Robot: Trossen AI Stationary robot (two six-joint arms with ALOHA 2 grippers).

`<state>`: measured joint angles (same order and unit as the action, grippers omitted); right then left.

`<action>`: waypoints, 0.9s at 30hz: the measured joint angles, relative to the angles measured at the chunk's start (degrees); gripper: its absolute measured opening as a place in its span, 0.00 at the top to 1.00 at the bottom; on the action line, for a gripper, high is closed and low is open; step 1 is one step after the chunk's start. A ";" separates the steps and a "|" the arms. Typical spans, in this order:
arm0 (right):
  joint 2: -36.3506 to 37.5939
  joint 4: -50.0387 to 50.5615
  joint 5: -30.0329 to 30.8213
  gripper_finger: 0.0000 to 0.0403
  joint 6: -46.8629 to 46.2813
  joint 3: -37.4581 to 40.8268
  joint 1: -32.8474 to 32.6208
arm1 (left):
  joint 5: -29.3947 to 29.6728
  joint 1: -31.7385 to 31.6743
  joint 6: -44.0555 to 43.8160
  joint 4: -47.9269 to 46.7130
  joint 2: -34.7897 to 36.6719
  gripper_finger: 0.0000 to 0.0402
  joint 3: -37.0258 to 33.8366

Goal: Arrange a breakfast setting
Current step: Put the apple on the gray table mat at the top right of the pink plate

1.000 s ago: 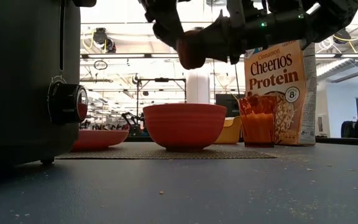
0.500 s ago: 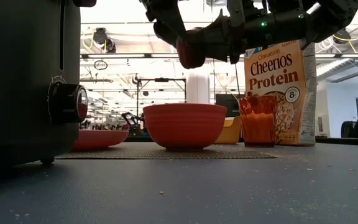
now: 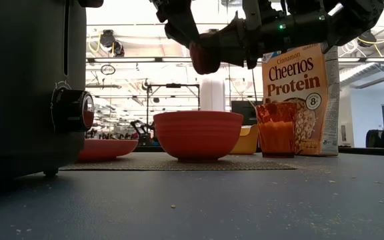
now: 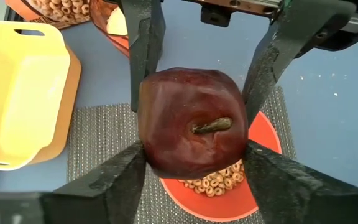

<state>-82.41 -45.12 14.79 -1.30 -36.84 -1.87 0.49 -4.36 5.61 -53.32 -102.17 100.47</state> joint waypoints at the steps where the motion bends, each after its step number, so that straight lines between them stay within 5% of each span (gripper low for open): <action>1: 0.00 0.00 0.00 0.33 0.00 0.00 0.00 | -0.01 0.00 0.02 0.00 0.00 0.38 0.00; 16: 0.00 0.00 -0.02 0.31 0.02 0.00 0.00 | -0.02 -0.02 0.00 0.00 0.00 0.44 0.00; 27: 0.00 -0.02 -0.24 0.04 0.27 0.00 -0.06 | 0.37 -0.42 -1.10 -0.66 0.00 0.44 0.00</action>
<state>-82.41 -45.15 14.55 -1.03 -36.84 -1.93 0.86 -4.78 4.51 -53.98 -102.17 100.47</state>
